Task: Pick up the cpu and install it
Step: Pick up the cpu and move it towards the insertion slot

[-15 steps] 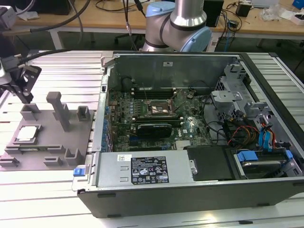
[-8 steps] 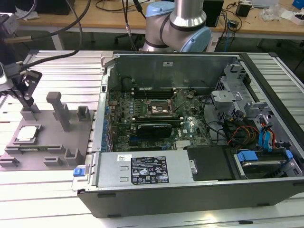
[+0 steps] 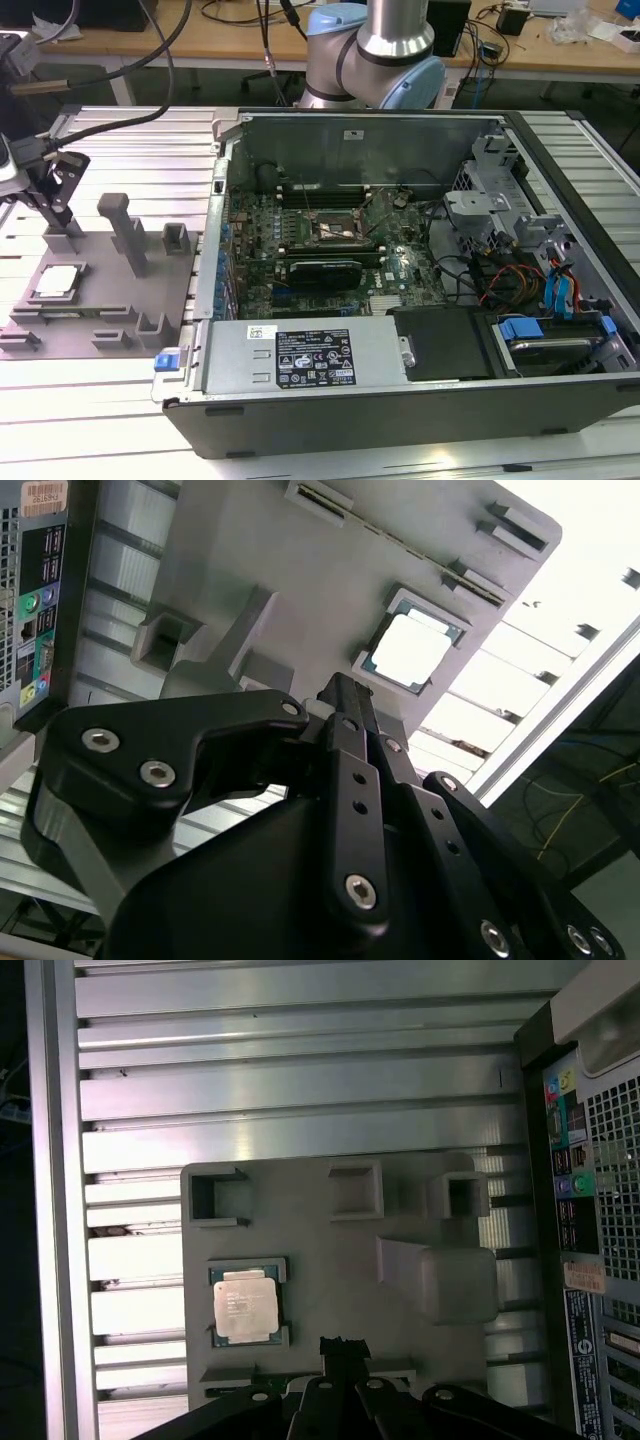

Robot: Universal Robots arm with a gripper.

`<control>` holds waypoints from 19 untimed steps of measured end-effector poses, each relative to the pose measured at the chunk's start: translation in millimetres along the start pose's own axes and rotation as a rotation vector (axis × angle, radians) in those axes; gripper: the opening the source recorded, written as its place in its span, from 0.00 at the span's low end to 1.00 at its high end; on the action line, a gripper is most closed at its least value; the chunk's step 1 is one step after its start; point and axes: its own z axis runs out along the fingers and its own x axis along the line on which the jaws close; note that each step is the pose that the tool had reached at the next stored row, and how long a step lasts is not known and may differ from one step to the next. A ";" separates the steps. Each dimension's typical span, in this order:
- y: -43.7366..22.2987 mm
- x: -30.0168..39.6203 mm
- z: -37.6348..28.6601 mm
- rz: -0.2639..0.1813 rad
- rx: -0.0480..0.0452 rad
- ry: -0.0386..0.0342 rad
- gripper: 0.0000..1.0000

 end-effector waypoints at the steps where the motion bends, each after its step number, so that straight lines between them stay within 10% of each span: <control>1: 0.0 0.3 0.1 0.000 -0.0008 -0.0002 0.11; 8: -0.4 4.9 0.4 0.000 -0.0013 0.0001 0.11; 19: -3.5 35.6 17.5 0.000 -0.0015 -0.0010 0.11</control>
